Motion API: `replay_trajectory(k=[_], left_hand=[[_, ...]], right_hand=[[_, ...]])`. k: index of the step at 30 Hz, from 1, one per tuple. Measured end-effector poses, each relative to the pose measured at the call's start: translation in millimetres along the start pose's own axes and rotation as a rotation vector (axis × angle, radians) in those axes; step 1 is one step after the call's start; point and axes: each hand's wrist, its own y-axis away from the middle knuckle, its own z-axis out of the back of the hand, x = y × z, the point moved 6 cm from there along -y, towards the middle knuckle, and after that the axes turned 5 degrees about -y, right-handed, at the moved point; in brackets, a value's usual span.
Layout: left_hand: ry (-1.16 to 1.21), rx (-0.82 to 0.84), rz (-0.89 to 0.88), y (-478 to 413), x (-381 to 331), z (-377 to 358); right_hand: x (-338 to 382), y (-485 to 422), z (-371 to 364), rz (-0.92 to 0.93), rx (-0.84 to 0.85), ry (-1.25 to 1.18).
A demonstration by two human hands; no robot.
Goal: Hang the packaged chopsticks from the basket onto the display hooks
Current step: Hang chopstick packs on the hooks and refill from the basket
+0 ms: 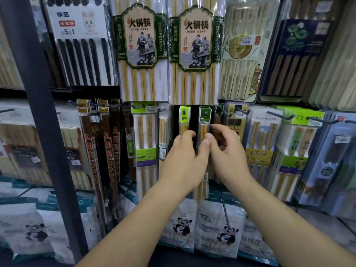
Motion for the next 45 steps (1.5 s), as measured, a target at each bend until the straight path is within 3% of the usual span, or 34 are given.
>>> replay_trajectory(k=[9,19,30,40,45], left_hand=[[0.368,0.131,0.151,-19,2,-34],[0.751,0.124,0.273,-37,4,-57],[0.773,0.116,0.427,-74,9,-77],[0.686,0.13,0.416,-77,20,-87],[0.679,0.225,0.405,-45,22,-87]], right_hand=[[-26,12,-11,-0.122,0.288,-0.116],[-36,14,-33,-0.146,0.327,-0.202],[-79,-20,-53,-0.239,0.323,-0.372],[-98,-19,-52,-0.204,0.352,-0.235],[-91,9,-31,-0.162,0.351,-0.101]])
